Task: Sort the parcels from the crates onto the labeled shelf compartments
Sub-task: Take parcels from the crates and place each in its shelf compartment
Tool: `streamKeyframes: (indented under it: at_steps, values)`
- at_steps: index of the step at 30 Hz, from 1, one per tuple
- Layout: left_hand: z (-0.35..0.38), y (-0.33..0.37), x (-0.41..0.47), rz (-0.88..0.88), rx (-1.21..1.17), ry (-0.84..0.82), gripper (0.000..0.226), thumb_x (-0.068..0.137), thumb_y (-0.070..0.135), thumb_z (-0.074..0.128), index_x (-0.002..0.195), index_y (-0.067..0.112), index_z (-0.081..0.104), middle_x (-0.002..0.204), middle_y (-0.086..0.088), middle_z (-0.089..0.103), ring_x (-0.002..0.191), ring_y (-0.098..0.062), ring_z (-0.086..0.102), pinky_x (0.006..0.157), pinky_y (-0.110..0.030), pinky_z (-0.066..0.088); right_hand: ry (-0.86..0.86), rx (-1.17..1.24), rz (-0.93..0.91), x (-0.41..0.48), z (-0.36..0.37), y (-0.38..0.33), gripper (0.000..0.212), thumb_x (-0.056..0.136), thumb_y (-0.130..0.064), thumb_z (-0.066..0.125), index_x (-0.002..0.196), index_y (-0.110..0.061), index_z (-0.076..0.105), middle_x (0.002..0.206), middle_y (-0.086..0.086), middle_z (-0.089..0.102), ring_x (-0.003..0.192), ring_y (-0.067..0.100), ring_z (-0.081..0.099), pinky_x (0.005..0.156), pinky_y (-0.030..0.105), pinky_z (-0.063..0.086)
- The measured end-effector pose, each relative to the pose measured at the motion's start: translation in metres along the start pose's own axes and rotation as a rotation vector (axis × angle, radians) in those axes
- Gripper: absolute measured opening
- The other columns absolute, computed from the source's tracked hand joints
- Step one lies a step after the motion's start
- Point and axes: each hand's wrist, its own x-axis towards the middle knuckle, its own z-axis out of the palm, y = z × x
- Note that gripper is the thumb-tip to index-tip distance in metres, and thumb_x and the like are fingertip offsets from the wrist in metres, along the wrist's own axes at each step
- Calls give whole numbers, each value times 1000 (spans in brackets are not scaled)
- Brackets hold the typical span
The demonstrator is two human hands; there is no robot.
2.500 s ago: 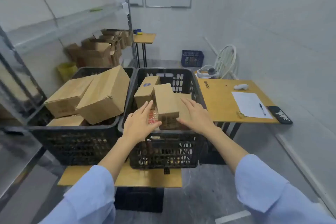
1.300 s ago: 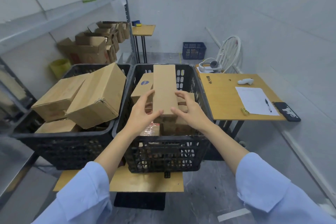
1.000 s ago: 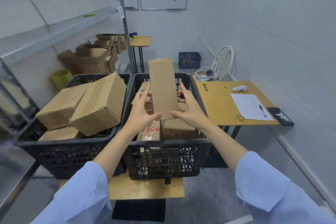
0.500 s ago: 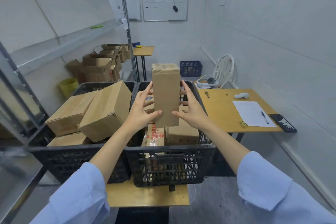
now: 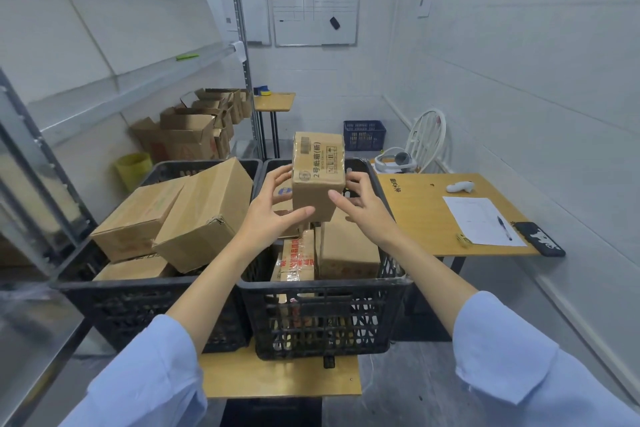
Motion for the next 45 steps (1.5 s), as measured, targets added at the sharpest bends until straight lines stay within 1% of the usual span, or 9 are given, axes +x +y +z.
streamKeyframes:
  at_steps: [4, 9, 12, 16, 20, 24, 33, 40, 45]
  values:
    - [1, 1, -5, 5, 5, -15, 87, 77, 50, 71, 149, 47, 21, 138, 27, 39, 109, 9, 49, 82, -10, 40, -4, -2, 1, -3, 1, -1, 50, 94, -51, 57, 133, -32, 33, 145, -3, 47, 123, 17, 54, 107, 52, 44]
    - [2, 6, -8, 12, -49, -6, 69, 83, 44, 68, 142, 48, 31, 131, 28, 44, 117, -2, 52, 89, -12, 43, -25, 24, -23, -8, -1, -3, 56, 96, -40, 59, 140, -38, 24, 151, 0, 43, 123, 13, 51, 109, 41, 41]
    - [1, 5, -8, 47, -36, 10, 57, 88, 31, 70, 127, 56, 37, 132, 29, 44, 125, -6, 48, 103, -26, 42, -54, -41, -38, -12, -1, -1, 79, 94, -31, 65, 154, -33, 13, 154, -1, 38, 135, 15, 41, 110, 40, 33]
    - [1, 1, -9, 59, -13, 18, 73, 83, 18, 78, 125, 58, 34, 140, 25, 40, 136, -15, 40, 108, -44, 41, -69, -126, -66, -13, 0, 0, 87, 90, -22, 70, 157, -30, 15, 153, -5, 39, 138, 14, 37, 114, 49, 36]
    - [2, -1, -10, 24, 18, 36, 94, 79, 15, 80, 149, 39, 22, 148, 16, 35, 131, -7, 38, 103, -34, 38, -71, -160, -121, -14, 0, -4, 89, 87, -14, 73, 155, -32, 18, 157, -5, 32, 139, 16, 36, 110, 49, 41]
    - [-2, -2, -11, 22, -6, 32, 87, 81, 22, 79, 148, 42, 26, 148, 6, 38, 133, -11, 41, 102, -34, 41, -82, -136, -135, -17, 0, -4, 98, 85, -9, 74, 154, -37, 11, 159, -5, 27, 140, 18, 35, 107, 42, 42]
    - [-9, 4, -21, -5, -30, 35, 68, 80, 39, 76, 137, 43, 39, 131, 35, 47, 117, 17, 45, 82, -10, 42, -99, -1, -83, -19, 0, -5, 78, 82, -21, 80, 136, -35, 26, 153, 0, 35, 133, 22, 44, 107, 45, 41]
    - [-12, 2, -28, -18, -29, 27, 50, 85, 39, 71, 127, 38, 45, 140, 19, 49, 127, -4, 47, 87, -16, 41, -91, 56, -28, -19, 7, -5, 57, 89, -35, 70, 130, -21, 34, 152, 2, 39, 124, 17, 52, 86, 16, 45]
    - [-20, 3, -37, 4, -10, 51, 65, 84, 26, 77, 135, 41, 39, 127, 41, 46, 119, 15, 46, 83, -10, 48, -99, 13, -55, -21, 16, -8, 68, 89, -27, 72, 140, -23, 28, 155, 1, 35, 125, 13, 47, 75, 4, 46]
